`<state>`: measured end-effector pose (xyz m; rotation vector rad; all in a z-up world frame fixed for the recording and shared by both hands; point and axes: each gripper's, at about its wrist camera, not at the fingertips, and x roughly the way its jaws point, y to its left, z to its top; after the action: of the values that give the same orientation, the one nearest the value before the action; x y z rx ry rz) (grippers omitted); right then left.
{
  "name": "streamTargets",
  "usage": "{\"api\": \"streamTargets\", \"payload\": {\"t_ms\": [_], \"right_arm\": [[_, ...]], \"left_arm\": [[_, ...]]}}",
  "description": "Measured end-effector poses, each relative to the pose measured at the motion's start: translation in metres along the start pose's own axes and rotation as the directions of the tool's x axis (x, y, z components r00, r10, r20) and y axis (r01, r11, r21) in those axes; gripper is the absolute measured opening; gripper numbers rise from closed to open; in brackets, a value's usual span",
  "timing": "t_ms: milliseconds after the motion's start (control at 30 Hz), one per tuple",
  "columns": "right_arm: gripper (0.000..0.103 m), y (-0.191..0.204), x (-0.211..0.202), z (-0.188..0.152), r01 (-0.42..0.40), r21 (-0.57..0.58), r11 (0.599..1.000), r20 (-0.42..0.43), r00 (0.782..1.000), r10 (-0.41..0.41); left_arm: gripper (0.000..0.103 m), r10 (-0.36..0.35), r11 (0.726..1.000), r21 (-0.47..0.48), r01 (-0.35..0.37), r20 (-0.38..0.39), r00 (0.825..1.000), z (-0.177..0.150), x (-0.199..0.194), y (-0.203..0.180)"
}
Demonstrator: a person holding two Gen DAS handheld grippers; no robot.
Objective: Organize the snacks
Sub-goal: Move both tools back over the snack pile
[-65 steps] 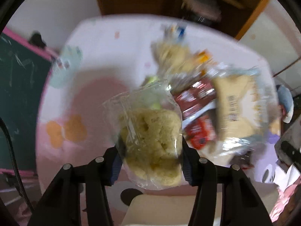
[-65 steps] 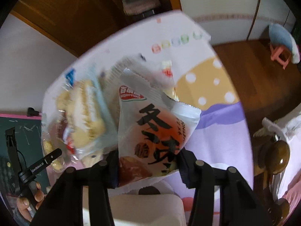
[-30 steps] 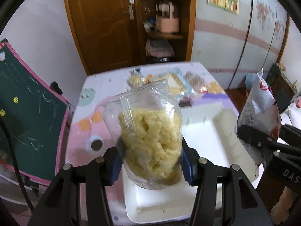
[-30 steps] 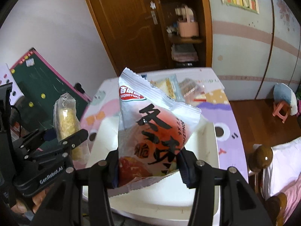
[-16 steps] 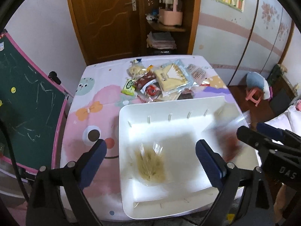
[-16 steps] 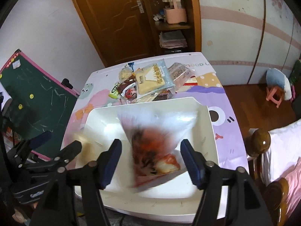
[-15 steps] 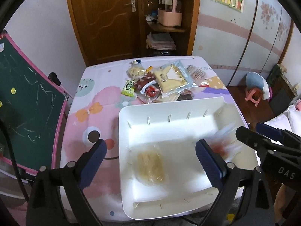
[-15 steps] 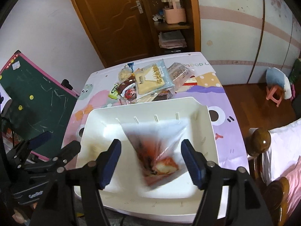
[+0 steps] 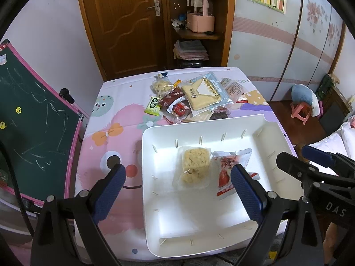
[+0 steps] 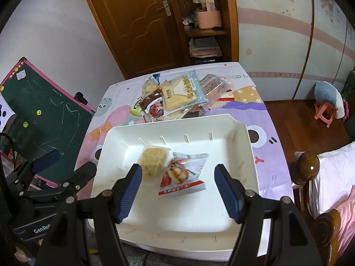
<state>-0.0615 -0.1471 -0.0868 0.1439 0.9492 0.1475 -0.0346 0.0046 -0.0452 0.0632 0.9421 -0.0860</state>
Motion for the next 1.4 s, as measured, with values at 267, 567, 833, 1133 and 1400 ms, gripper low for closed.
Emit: {"api": "streamTargets", "payload": {"t_ms": [267,567,833,1133,1400], "right_arm": [[0.068,-0.003,0.008,0.000,-0.008,0.010,1.000,-0.024,1.000,0.009],[0.068,-0.005,0.023,0.002,-0.011,0.009,1.000,-0.051,0.999,0.011],[0.068,0.001,0.027,0.024,0.001,-0.067,0.998,-0.025,1.000,-0.003],[0.068,0.001,0.002,0.108,-0.017,-0.142,0.990,0.085,0.996,0.029],[0.068,0.000,-0.007,0.202,0.074,-0.170,0.983,0.194,0.980,-0.040]], "left_arm": [[0.095,0.002,1.000,-0.003,-0.003,-0.024,1.000,0.000,0.005,-0.001],[0.095,0.002,1.000,-0.026,-0.004,-0.056,0.998,0.005,0.022,0.004],[0.095,0.036,0.998,-0.042,-0.037,-0.025,0.999,0.037,0.028,0.021],[0.095,0.080,0.997,-0.010,-0.079,0.089,0.993,0.122,0.007,0.051],[0.095,0.139,0.989,0.037,-0.146,0.160,0.977,0.196,0.011,0.065]]}}
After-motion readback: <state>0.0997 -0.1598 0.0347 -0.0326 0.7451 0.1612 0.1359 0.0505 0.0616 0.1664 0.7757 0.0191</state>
